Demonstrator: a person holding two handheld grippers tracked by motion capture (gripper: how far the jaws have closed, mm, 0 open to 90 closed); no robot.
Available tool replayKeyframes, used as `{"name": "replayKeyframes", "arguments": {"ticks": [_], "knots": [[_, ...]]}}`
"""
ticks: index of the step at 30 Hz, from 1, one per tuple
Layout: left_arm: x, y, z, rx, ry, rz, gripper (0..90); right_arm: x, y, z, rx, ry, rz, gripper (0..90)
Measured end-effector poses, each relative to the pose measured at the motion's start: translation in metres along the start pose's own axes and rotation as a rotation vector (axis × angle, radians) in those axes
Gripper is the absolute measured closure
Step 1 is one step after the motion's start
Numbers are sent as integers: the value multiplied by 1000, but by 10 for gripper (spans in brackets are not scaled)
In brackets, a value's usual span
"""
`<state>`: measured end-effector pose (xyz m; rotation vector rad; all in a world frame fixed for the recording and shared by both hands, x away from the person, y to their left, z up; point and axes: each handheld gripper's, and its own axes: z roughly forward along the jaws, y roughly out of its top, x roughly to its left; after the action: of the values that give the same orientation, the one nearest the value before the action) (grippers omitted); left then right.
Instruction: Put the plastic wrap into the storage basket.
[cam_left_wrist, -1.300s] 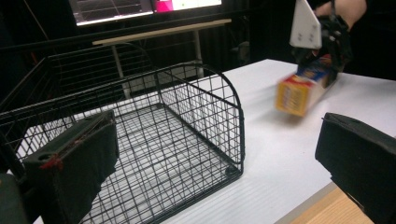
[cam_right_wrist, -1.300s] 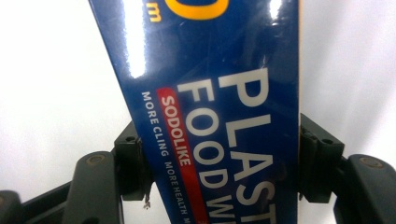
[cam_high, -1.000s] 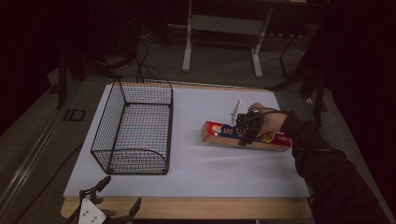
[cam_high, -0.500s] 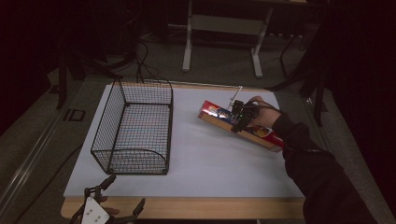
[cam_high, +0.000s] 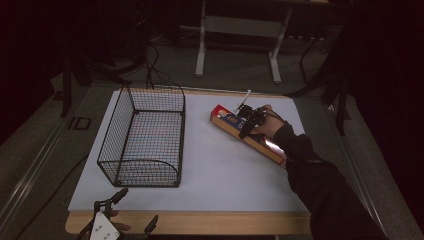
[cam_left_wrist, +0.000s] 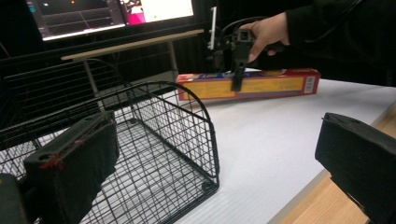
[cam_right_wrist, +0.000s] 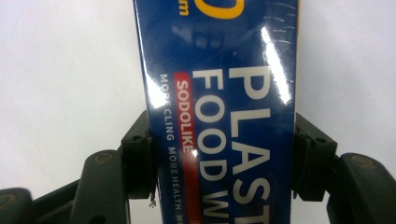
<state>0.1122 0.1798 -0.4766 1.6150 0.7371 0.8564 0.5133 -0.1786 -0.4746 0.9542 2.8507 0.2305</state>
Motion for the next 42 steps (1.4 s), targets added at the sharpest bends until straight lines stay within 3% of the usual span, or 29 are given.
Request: {"name": "replayKeyframes", "arguments": {"ticks": [6,9,20,22,23,26,30,32,36,42], "knots": [[-1,0,0,-4,-17,1,2,-8,2,16,5,-20,36,385],[-1,0,0,-3,-22,5,2,-11,2,16,-1,-3,44,385],[-2,0,2,-2,-34,8,2,-17,-3,16,-30,43,4,375],[-2,0,2,-1,-37,8,2,-18,-3,16,-30,45,-1,356],[-2,0,2,-3,-37,7,1,-15,-4,17,-27,22,-34,329],[-2,0,3,-5,-41,6,2,-12,-6,18,0,0,-62,199],[-3,1,3,-7,-50,7,2,-14,-10,10,-1,47,-34,173],[-4,1,4,-5,-58,7,2,-15,-15,5,9,42,-34,107],[-3,0,6,-6,-79,7,2,-14,-26,-8,-4,58,-22,103],[-3,1,11,-11,-116,8,2,-13,-41,-20,-7,28,-5,135]]}}
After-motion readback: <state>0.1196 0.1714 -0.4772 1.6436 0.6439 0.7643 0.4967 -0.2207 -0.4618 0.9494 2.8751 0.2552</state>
